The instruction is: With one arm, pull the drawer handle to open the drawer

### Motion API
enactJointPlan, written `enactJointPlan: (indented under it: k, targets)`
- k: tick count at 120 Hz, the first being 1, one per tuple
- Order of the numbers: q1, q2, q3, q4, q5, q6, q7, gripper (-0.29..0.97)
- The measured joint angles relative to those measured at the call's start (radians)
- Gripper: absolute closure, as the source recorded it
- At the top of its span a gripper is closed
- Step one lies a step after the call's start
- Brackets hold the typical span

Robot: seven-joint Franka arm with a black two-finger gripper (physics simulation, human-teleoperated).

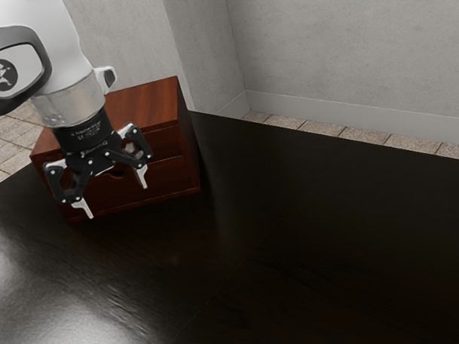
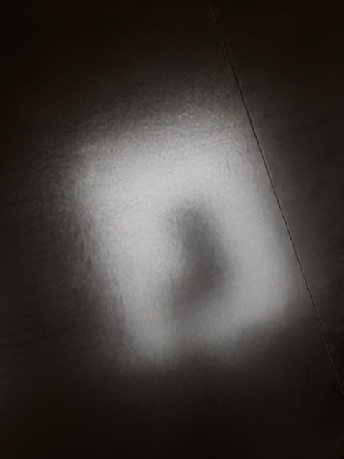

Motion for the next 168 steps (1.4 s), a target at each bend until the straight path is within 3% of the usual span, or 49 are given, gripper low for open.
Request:
enactJointPlan:
  k: [31, 47, 57, 89, 127, 147, 168]
  targets:
    - [0.052, -0.012, 0.004, -0.012, -0.001, 0.061, -0.117, 0.00]
    - [0.368, -0.009, -0.181, 0.010, -0.008, 0.053, -0.168, 0.00]
    - [0.462, -0.009, -0.210, 0.010, -0.014, 0.055, -0.194, 0.00]
    - [0.484, -0.028, -0.178, -0.063, -0.032, 0.149, -0.266, 0.00]
    - [0.496, 0.039, -0.176, -0.060, -0.030, 0.264, -0.350, 0.00]
    - [0.663, 0.078, -0.269, -0.049, -0.033, 0.297, -0.389, 0.00]
    - [0.670, 0.156, -0.285, 0.013, -0.034, 0.314, -0.420, 0.00]
